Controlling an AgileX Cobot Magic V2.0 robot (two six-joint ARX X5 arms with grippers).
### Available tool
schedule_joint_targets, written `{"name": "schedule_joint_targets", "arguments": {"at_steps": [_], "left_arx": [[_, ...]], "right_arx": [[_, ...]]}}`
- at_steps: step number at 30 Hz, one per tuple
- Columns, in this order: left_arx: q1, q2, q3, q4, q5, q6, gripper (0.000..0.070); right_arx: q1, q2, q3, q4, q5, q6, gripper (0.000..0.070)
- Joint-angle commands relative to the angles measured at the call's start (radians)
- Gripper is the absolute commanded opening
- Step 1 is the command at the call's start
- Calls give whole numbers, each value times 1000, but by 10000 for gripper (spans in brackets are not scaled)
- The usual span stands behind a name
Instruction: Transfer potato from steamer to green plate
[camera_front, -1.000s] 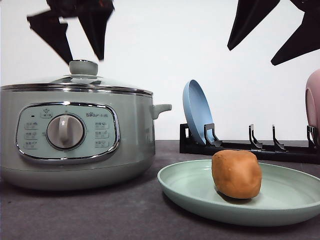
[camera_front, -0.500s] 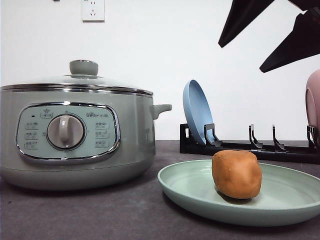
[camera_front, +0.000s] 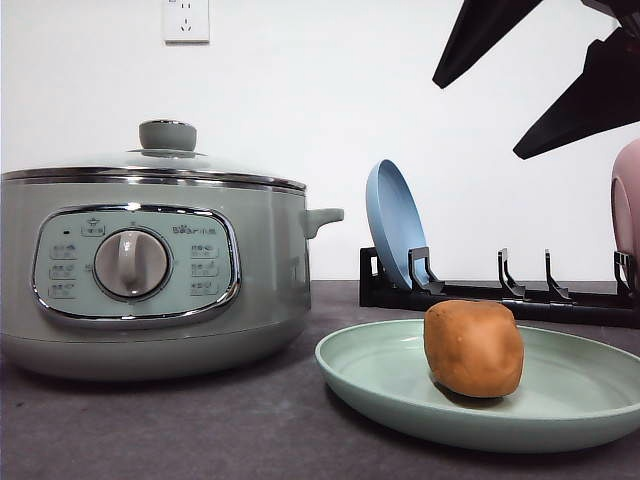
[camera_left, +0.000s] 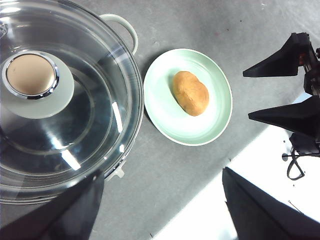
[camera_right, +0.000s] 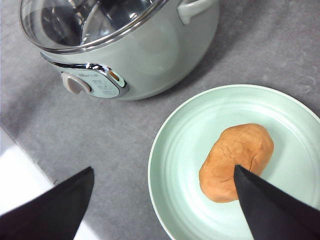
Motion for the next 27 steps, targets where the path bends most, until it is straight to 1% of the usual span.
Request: {"name": "schedule_joint_targets", "arguments": {"at_steps": [1,2,3,4,5,6,8,9,10,27], "left_arx": [[-6,8,24,6,6,13,468],[-6,8,24,6,6,13,464],[-6,8,24,6,6,13,449],[-6,8,24,7,6,14,392],[-6,8,24,8,6,16,312],[-6,8,24,9,6,18,218],[-6,8,24,12,6,26,10],[-6,8,24,12,6,27,6],[-6,8,24,13,6,27,4],[-6,8,24,20,6,24,3]], "right_arx": [[8,5,16,3,-3,-11,564],[8,5,16,3,-3,-11,561],[8,5,16,3,-3,-11,541],[8,5,16,3,-3,-11,489],[8,5,16,3,-3,-11,416],[8,5,16,2,-3,-11,308],[8,5,16,2,-3,-13,57],[8,5,16,3,-2,-17,14],[8,5,16,3,-1,-18,0],[8,5,16,27,0,-18,0]]}}
